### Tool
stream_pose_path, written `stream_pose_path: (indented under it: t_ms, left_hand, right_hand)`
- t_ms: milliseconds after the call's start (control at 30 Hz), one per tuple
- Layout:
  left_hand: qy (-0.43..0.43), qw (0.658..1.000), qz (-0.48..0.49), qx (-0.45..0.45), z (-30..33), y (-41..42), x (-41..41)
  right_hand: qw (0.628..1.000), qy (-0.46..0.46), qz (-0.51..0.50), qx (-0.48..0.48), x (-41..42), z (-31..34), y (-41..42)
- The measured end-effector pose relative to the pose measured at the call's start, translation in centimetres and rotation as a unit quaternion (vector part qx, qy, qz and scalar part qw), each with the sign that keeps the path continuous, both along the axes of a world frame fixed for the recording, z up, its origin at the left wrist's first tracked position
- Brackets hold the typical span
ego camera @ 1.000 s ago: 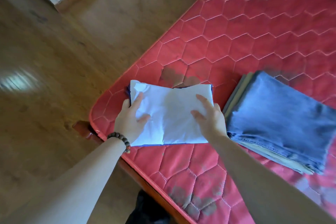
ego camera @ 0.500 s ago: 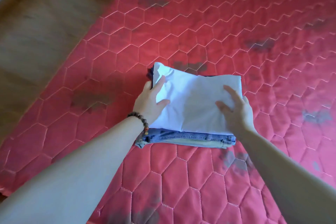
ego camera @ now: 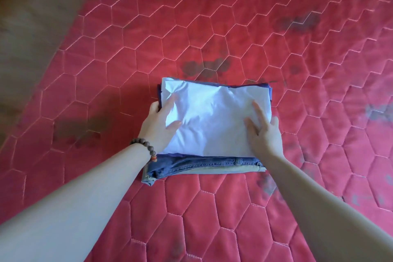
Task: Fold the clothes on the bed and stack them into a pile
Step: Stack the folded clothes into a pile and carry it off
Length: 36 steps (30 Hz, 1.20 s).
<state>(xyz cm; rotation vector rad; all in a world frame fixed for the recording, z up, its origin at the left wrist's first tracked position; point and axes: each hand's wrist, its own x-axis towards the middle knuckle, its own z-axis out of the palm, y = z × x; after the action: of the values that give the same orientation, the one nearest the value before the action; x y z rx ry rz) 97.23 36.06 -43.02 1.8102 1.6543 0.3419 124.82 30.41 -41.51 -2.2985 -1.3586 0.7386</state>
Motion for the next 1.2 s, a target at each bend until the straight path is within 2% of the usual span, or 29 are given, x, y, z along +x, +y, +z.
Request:
stream_pose_path:
  t_ms: [200, 300, 367, 433, 500, 533, 600, 700, 767, 867, 1067, 1200]
  left_hand:
    - [-0.025, 0.999, 0.006, -0.048, 0.6, 0.1, -0.2]
    - [0.033, 0.998, 0.008, -0.062, 1.8, -0.4, -0.2]
    - [0.145, 0.988, 0.051, 0.009, 2.9, -0.9, 0.2]
    - [0.208, 0.962, 0.07, 0.162, 3.6, -1.1, 1.3]
    - [0.193, 0.946, 0.017, 0.259, 3.6, -0.8, 3.1]
    - [0.178, 0.949, -0.026, 0.261, 3.2, -0.5, 4.2]
    - [0.201, 0.951, -0.106, 0.208, 1.9, 0.1, 5.8]
    - [0.307, 0.923, -0.176, 0.149, -1.2, 0.6, 6.4]
    - [0.306, 0.921, -0.177, 0.166, -2.3, 0.8, 6.3]
    - [0.259, 0.931, -0.165, 0.197, -2.5, 1.0, 5.8]
    - [0.26, 0.939, -0.141, 0.174, -3.0, 1.2, 5.3]
    - [0.249, 0.942, -0.157, 0.161, -3.9, 1.9, 5.5]
  right_hand:
    - [0.999, -0.038, 0.01, -0.015, -0.2, 0.3, -0.2]
    - [0.988, -0.136, 0.031, -0.063, -0.8, 1.4, 0.3]
    - [0.964, -0.257, 0.024, -0.065, -1.4, 2.1, 1.0]
    - [0.951, -0.306, 0.037, 0.012, -2.9, 2.8, 1.8]
    - [0.94, -0.305, 0.108, 0.108, -5.5, 2.6, 2.9]
    - [0.933, -0.299, 0.155, 0.125, -7.1, 2.2, 3.4]
    - [0.929, -0.277, 0.236, 0.069, -9.6, 0.9, 4.0]
    - [0.92, -0.265, 0.281, -0.063, -10.1, -2.5, 4.2]
    - [0.915, -0.279, 0.28, -0.077, -9.4, -3.9, 4.2]
    - [0.92, -0.278, 0.271, -0.05, -8.1, -3.6, 4.1]
    - [0.946, -0.274, 0.172, -0.019, -1.7, -2.6, 1.6]
    - [0.961, -0.231, 0.153, -0.005, -1.1, -3.7, 1.5]
